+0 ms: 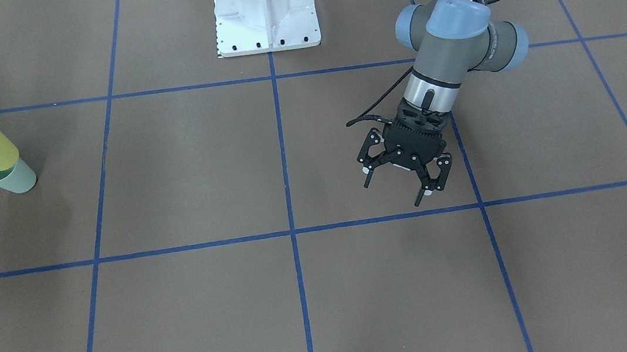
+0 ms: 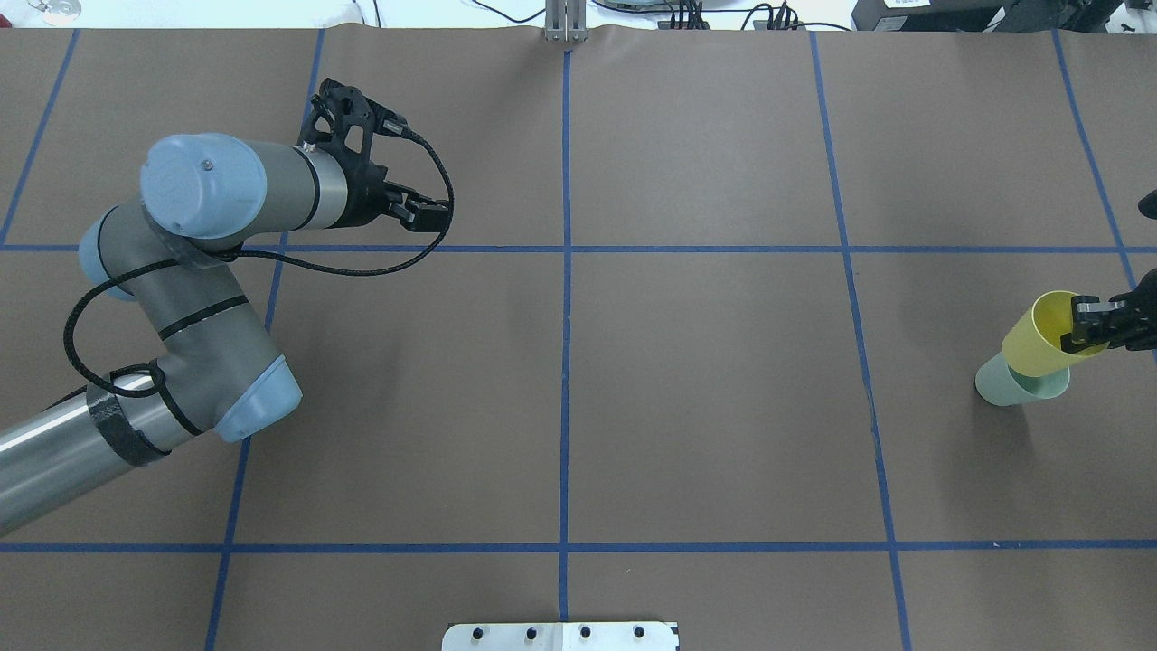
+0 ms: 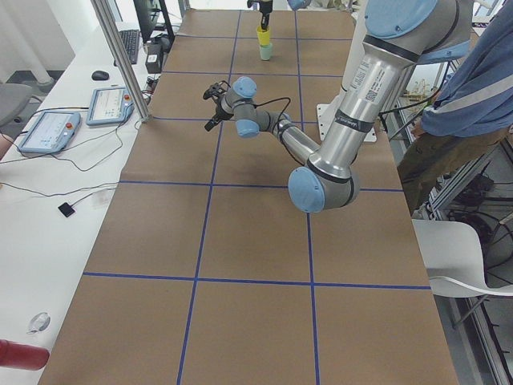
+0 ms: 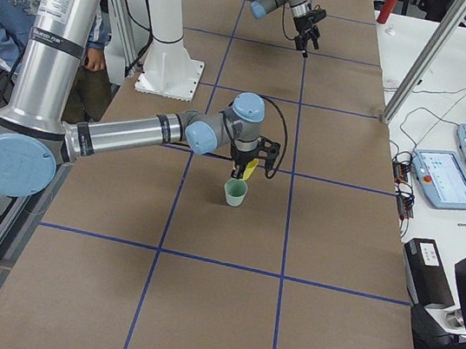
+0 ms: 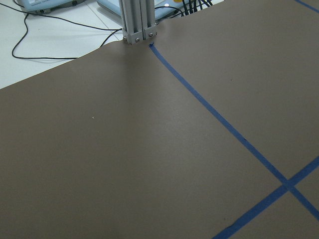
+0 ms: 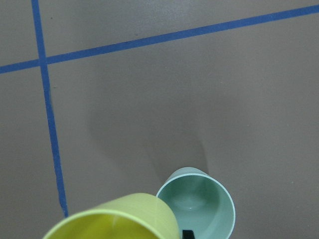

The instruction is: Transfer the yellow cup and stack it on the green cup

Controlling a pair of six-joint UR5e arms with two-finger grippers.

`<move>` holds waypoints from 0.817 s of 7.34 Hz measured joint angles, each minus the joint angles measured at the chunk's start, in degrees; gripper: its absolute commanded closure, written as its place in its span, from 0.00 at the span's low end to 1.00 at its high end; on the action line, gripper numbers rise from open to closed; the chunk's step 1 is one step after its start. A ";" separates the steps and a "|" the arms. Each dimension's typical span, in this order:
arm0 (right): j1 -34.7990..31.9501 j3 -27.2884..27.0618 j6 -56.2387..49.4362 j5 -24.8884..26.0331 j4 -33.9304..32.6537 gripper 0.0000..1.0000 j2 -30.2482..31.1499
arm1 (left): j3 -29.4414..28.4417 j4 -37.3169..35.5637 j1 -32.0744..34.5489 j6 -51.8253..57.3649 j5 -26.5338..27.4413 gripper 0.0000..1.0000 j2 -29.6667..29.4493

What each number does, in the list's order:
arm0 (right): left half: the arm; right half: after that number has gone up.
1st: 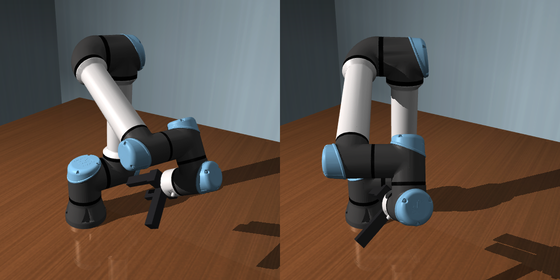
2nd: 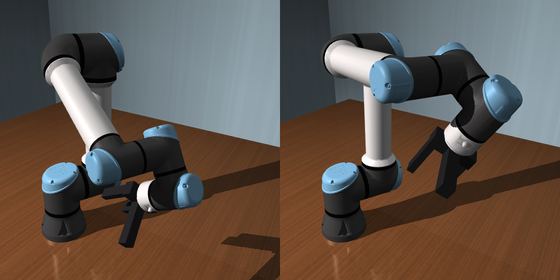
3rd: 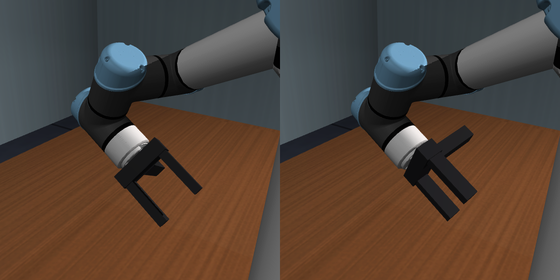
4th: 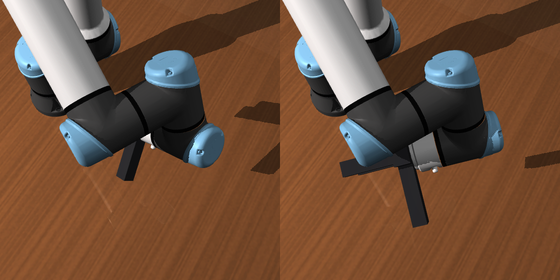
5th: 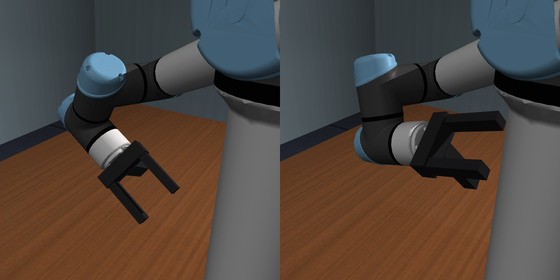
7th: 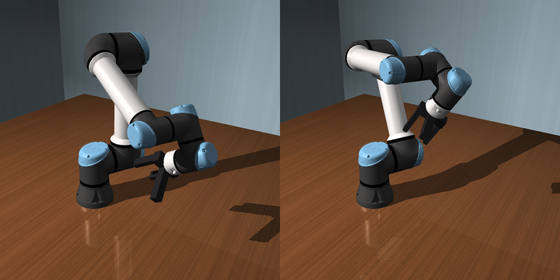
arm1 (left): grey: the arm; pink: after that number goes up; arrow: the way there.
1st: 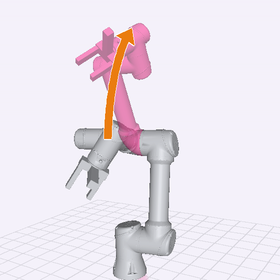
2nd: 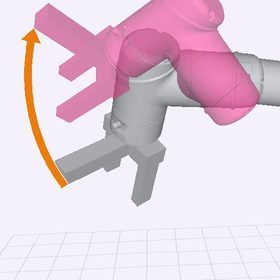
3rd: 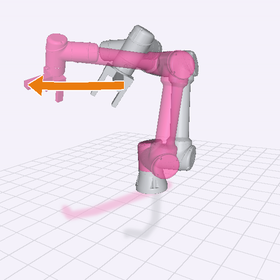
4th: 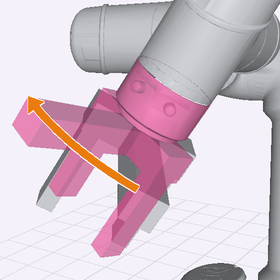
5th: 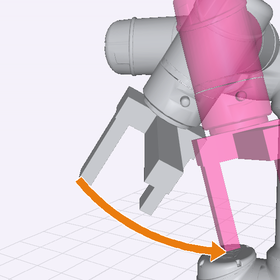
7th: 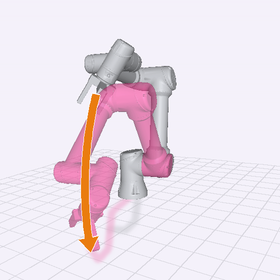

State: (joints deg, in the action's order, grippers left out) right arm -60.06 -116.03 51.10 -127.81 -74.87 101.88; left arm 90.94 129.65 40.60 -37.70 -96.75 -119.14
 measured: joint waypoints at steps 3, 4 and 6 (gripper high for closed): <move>0.03 1.13 -0.45 -0.07 0.06 1.00 0.56 | 0.02 -0.01 0.09 -0.43 -0.64 0.00 -0.06; 0.03 1.51 -0.47 -0.05 0.09 1.00 0.56 | 0.02 0.01 0.20 -0.44 -1.19 0.00 -0.06; 0.09 2.64 -0.47 -0.05 0.20 1.00 0.31 | 0.05 0.06 0.39 -0.44 -1.95 0.00 -0.11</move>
State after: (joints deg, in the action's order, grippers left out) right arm -59.97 -113.38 50.63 -127.86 -74.66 102.19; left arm 91.00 129.72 40.99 -38.14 -98.71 -119.26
